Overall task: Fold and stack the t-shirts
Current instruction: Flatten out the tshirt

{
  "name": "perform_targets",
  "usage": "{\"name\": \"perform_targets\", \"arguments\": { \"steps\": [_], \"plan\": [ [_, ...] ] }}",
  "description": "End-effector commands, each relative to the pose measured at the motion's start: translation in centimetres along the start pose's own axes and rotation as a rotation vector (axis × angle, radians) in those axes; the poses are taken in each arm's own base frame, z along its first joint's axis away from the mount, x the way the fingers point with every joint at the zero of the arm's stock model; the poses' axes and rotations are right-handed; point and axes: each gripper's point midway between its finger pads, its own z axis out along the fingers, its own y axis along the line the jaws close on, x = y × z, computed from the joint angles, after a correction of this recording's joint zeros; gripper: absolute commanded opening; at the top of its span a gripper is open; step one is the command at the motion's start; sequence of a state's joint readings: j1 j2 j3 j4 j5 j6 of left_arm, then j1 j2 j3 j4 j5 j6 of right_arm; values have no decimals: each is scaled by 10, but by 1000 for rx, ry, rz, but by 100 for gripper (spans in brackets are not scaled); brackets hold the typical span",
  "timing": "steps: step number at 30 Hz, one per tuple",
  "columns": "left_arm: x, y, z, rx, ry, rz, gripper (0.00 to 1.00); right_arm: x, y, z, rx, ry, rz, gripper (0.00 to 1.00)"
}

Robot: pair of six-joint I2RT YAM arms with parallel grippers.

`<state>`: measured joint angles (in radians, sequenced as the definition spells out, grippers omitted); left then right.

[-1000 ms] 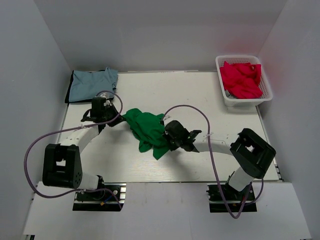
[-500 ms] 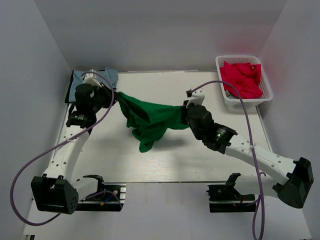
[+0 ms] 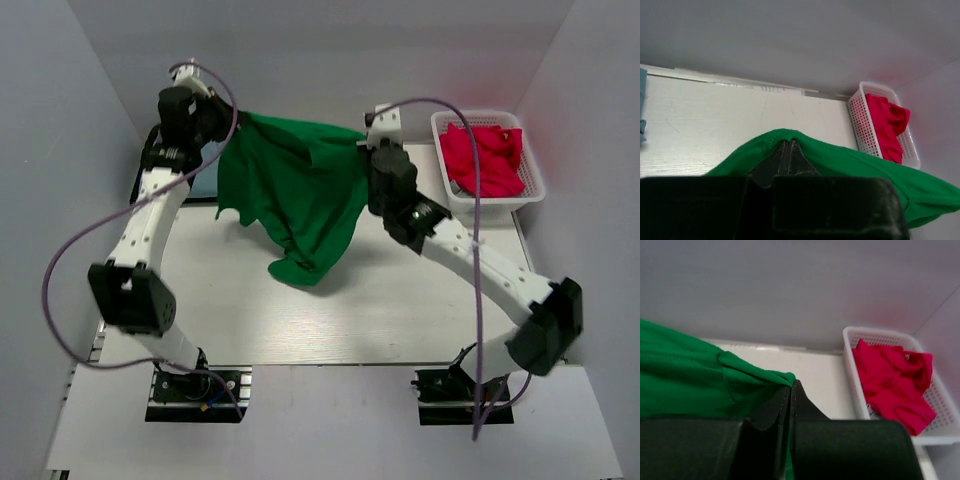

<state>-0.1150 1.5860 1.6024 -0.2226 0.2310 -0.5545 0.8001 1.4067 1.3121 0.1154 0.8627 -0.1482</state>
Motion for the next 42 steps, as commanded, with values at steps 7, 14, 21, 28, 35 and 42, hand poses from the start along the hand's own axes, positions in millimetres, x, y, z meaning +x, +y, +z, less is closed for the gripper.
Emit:
{"name": "perform_targets", "arguments": {
  "steps": [7, 14, 21, 28, 35, 42],
  "plan": [
    [-174, -105, 22, 290, -329, 94, 0, -206, -92, 70, 214, -367, 88, 0],
    [-193, -142, -60, 316, -451, 186, 0, -228, -107, 33, 121, -418, 33, 0],
    [-77, -99, -49, 340, -150, 191, 0, -102, -70, 3, -101, -196, 91, 0],
    [85, 4, -89, 142, 38, 78, 0, 87, 25, -54, -496, 246, 246, 0],
    [262, 69, -144, 63, 422, -131, 0, 222, 77, -146, -754, 692, 358, 0],
    [328, 85, -178, 4, 616, -251, 10, 291, 33, -180, -528, 914, 283, 0]
  ]
}}
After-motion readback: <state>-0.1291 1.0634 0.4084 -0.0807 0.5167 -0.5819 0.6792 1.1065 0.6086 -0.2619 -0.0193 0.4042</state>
